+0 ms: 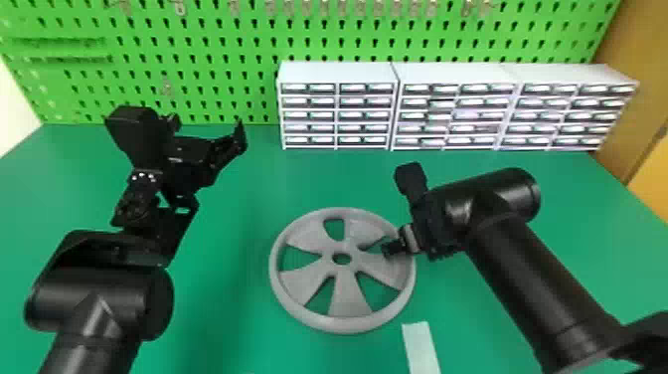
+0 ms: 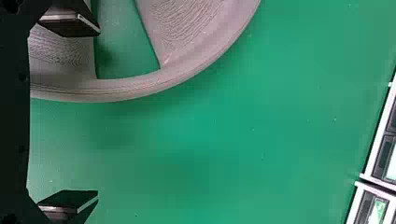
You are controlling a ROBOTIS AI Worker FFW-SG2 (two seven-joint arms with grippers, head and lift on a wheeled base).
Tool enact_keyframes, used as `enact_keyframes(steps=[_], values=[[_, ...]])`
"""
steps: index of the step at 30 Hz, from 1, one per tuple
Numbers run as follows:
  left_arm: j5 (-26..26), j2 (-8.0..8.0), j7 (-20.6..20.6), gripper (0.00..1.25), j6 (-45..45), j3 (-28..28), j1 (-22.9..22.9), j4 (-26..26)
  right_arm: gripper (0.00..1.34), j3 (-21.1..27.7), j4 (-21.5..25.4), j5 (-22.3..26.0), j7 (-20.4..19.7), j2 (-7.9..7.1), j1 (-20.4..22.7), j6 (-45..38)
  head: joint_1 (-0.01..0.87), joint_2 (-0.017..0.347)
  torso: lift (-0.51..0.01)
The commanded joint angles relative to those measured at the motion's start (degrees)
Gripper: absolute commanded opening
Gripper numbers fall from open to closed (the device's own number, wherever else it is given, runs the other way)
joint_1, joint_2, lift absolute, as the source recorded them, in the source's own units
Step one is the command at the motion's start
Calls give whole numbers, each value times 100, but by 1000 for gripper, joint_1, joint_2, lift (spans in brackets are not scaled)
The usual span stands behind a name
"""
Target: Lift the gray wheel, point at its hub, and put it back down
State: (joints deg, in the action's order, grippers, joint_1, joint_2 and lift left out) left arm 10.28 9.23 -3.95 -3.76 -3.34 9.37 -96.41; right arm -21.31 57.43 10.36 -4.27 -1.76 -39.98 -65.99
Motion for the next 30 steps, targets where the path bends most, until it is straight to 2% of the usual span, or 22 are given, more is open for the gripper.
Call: enact_keyframes(steps=[1, 30], values=[[9, 0, 0, 1152, -2, 0, -6, 0, 1261, -5, -21, -43, 5, -8, 7, -2, 692, 48, -88], [18, 18, 0, 1152, -11, -18, -6, 0, 1233, 12, -12, -78, 49, -17, 7, 121, 692, 48, -88]])
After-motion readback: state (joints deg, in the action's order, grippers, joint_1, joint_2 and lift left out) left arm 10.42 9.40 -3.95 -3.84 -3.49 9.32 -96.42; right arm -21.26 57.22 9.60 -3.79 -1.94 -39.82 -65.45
